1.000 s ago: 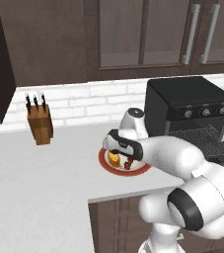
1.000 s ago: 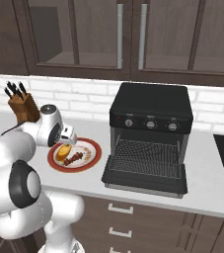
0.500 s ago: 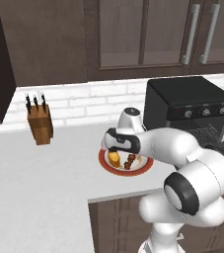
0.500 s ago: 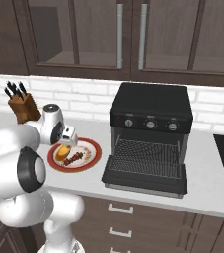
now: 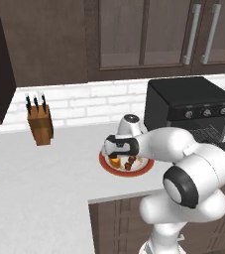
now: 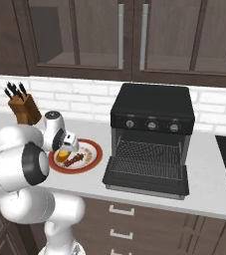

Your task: Pick up the kebab skewer and baguette bread, and place them inside the toaster oven. Close the toaster oven door and start by setting the timer.

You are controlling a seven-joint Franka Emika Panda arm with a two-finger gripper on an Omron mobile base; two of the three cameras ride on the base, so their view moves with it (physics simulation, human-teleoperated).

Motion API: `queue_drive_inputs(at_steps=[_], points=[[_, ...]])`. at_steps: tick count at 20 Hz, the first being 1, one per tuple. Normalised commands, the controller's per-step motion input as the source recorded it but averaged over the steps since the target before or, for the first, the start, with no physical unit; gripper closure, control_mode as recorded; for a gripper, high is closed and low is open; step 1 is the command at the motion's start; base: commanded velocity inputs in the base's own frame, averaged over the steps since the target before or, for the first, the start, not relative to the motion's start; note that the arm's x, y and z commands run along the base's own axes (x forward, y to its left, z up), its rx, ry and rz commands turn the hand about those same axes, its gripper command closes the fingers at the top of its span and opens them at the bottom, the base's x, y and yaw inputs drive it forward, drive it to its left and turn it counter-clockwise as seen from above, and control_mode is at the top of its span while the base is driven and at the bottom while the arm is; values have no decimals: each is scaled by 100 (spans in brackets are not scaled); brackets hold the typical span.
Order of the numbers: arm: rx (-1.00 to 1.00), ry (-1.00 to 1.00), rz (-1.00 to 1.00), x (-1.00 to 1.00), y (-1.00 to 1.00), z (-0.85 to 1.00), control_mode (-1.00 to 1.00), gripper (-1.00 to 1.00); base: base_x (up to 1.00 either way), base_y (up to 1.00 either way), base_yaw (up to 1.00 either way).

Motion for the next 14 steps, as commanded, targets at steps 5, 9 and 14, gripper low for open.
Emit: queue_drive_inputs(at_steps=[5,9,14], points=[[0,0,0,7,5,-13,-100,-100,0,0,0],[0,0,0,21,1,-9,-100,-100,0,0,0],[0,0,0,20,0,-13,-100,-100,0,0,0]])
